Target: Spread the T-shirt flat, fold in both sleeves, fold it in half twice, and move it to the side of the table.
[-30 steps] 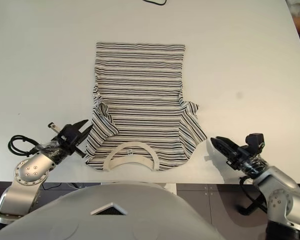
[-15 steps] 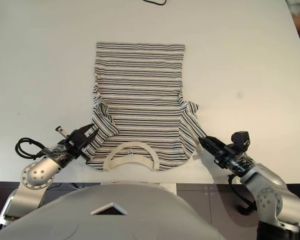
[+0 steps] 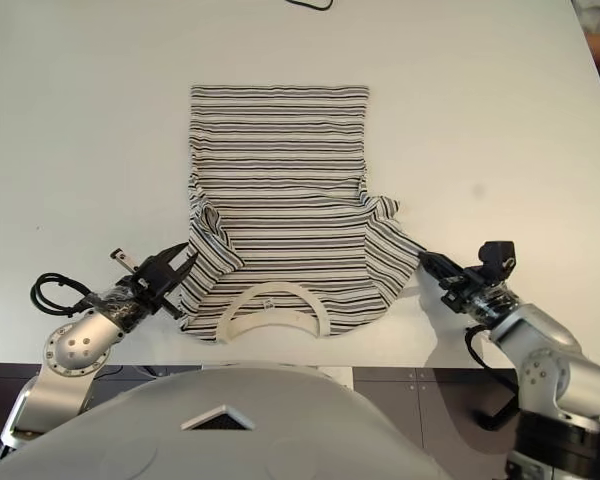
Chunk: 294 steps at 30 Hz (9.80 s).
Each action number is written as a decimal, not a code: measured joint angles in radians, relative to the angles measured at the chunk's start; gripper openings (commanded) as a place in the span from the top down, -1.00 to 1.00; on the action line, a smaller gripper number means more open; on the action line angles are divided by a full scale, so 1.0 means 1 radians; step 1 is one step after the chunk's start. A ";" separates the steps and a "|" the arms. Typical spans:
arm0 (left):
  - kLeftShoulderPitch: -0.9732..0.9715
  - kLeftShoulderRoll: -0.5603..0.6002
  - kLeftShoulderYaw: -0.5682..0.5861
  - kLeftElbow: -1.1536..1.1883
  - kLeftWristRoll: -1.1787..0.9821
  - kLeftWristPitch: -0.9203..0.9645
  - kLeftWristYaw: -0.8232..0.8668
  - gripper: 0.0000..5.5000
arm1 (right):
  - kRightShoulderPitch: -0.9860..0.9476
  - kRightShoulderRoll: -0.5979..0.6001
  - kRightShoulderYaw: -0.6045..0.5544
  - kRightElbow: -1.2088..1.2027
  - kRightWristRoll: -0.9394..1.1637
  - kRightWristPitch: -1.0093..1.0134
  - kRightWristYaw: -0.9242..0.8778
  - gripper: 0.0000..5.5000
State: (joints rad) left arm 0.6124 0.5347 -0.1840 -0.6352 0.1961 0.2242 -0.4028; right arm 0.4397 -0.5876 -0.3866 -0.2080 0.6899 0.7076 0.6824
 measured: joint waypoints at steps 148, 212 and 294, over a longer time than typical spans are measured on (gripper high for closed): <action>0.009 0.326 0.023 0.430 0.253 -1.001 -0.046 0.96 | -0.176 -0.382 0.565 0.503 -1.036 -1.906 -0.062 0.70; -1.085 -0.022 -0.043 1.412 -0.246 -0.459 -0.416 0.40 | -1.088 0.001 0.576 1.073 -0.549 -0.570 0.474 0.64; -0.307 0.429 -0.044 0.593 0.404 -1.044 0.092 0.09 | -0.217 -0.275 0.547 0.032 -0.727 -1.194 0.311 0.23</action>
State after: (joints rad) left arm 0.3055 0.9640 -0.2276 -0.0417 0.6002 -0.8195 -0.3112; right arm 0.2226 -0.8629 0.1601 -0.1759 -0.0367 -0.4861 0.9930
